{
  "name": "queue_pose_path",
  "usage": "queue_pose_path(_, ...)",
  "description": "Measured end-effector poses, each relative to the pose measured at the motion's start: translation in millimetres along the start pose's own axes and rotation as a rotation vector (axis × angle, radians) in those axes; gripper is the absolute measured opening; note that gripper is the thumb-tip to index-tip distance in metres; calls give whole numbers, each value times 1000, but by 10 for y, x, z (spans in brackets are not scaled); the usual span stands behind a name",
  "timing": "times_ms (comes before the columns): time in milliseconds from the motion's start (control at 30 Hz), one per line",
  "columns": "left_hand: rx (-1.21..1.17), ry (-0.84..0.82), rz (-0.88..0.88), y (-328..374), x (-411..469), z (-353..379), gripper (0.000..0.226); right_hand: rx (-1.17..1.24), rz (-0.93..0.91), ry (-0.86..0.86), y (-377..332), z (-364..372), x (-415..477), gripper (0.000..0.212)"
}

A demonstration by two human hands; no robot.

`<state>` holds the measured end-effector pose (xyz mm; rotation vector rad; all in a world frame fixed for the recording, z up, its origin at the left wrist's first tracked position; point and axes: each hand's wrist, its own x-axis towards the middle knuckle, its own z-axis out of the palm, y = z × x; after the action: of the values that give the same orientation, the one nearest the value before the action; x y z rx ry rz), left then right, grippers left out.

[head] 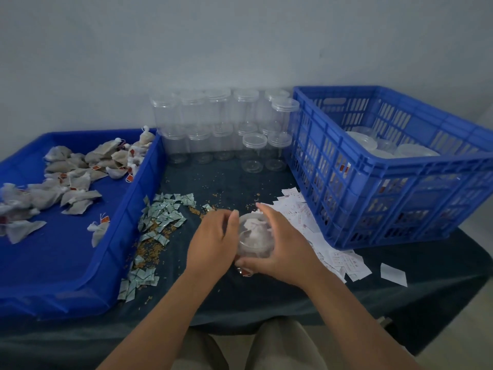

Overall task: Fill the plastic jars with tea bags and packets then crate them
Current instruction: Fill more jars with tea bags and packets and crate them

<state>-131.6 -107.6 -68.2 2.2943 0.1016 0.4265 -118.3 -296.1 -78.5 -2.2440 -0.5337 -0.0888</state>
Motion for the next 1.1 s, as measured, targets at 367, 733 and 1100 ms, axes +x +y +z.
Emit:
queue_pose_path(367,90,40,381,682,164,-262,44,-54,-99,184,-400,-650,93,71)
queue_pose_path(733,-85,-29,464,2080,895,453,24,-84,-13,980,-366,-2460,249,72)
queue_pose_path(1100,-288,-158,721,2226,1016,1116,39,-560,432,468,573,-3272,1322,92)
